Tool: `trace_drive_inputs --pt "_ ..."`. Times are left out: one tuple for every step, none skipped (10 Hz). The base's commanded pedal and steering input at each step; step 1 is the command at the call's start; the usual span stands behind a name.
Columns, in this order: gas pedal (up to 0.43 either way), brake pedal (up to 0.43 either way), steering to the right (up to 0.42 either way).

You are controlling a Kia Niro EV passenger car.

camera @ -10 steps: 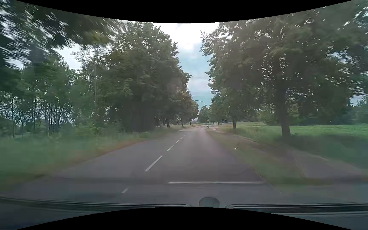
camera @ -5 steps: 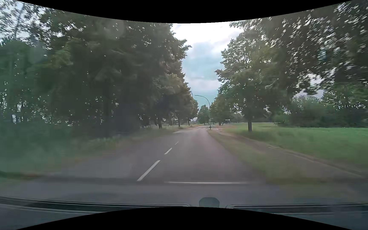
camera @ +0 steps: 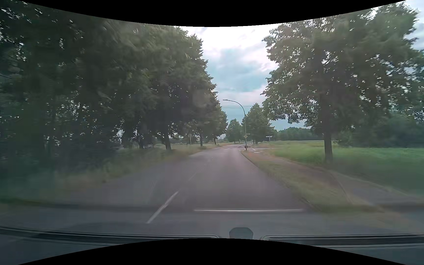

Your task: Follow the waypoints while adhering to traffic rules and regulations

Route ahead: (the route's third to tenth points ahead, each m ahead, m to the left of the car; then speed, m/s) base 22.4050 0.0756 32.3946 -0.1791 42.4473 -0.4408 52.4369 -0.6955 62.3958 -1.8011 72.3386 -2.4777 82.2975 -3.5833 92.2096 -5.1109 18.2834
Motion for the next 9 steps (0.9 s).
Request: trace_drive_inputs --pt "0.020 0.000 0.004" --pt "0.020 0.000 0.004" --pt "0.020 0.000 0.005" --pt "0.020 0.000 0.006" --pt "0.020 0.000 0.006" --pt "0.020 0.000 0.006" --pt "0.020 0.000 0.006" --pt "0.028 0.000 0.006" --pt "0.039 0.000 0.005"
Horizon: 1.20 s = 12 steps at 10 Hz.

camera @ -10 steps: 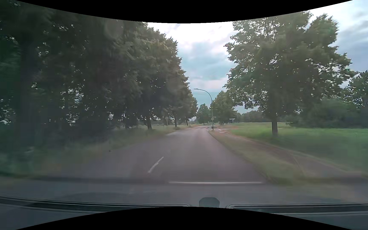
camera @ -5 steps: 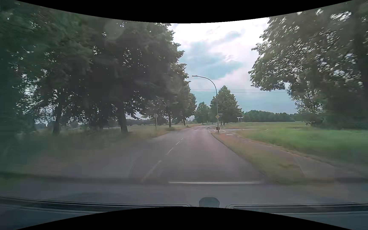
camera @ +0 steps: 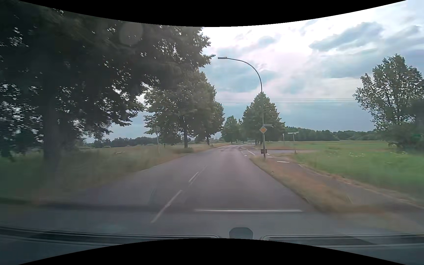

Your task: Follow the waypoints while adhering to traffic rules and regulations

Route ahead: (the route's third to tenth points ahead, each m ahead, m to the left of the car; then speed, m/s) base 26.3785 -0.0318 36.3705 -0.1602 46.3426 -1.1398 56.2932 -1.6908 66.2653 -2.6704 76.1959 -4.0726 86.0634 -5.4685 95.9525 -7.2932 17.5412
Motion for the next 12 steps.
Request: trace_drive_inputs --pt "0.059 0.000 0.004" --pt "0.067 0.000 0.005" --pt "0.067 0.000 0.006" --pt "0.067 0.000 0.007" --pt "0.067 0.000 0.007" --pt "0.079 0.000 0.007" --pt "0.079 0.000 0.008" --pt "0.079 0.000 0.008" --pt "0.079 0.000 0.007" --pt "0.079 0.000 0.008" --pt "0.079 0.000 0.007" --pt "0.079 0.000 0.008"
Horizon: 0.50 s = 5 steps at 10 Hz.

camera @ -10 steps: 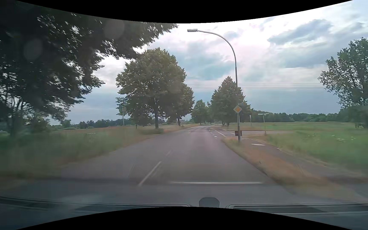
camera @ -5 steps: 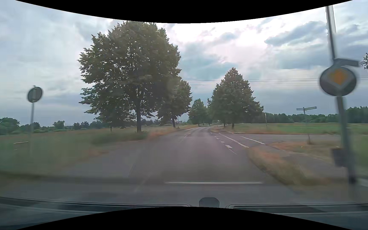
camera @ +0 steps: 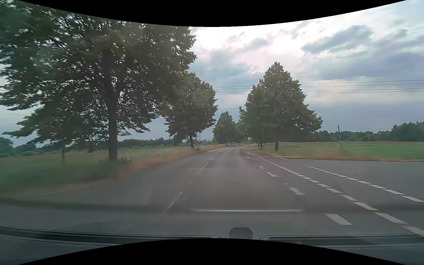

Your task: Follow the waypoints while adhering to traffic rules and regulations

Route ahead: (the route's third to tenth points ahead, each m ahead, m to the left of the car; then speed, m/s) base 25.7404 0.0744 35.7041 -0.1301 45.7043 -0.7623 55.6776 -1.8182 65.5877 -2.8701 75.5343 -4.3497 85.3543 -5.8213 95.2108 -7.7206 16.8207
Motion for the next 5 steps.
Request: trace_drive_inputs --pt "0.079 0.000 0.009" --pt "0.079 0.000 0.009" --pt "0.079 0.000 0.009" --pt "0.079 0.000 0.009" --pt "0.087 0.000 0.009"
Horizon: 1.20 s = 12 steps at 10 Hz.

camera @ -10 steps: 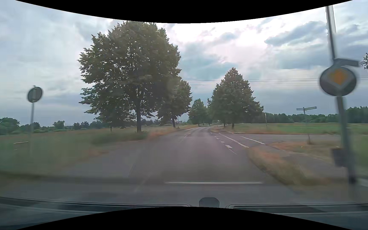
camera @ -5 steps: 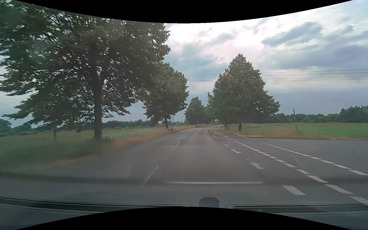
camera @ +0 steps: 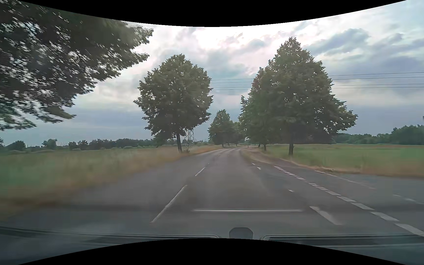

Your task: Follow the waypoints while adhering to traffic rules and regulations

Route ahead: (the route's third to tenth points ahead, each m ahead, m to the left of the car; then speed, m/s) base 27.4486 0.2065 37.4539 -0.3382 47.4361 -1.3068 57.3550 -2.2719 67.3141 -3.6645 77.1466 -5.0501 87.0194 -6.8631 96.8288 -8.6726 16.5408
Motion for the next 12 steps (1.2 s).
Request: trace_drive_inputs --pt "0.110 0.000 0.009" --pt "0.118 0.000 0.009" --pt "0.157 0.000 0.009" --pt "0.157 0.000 0.008" --pt "0.157 0.000 0.006" --pt "0.157 0.000 0.006" --pt "0.157 0.000 0.008" --pt "0.169 0.000 0.008" --pt "0.189 0.000 0.008" --pt "0.189 0.000 0.008" --pt "0.189 0.000 0.008" --pt "0.189 0.000 0.008"
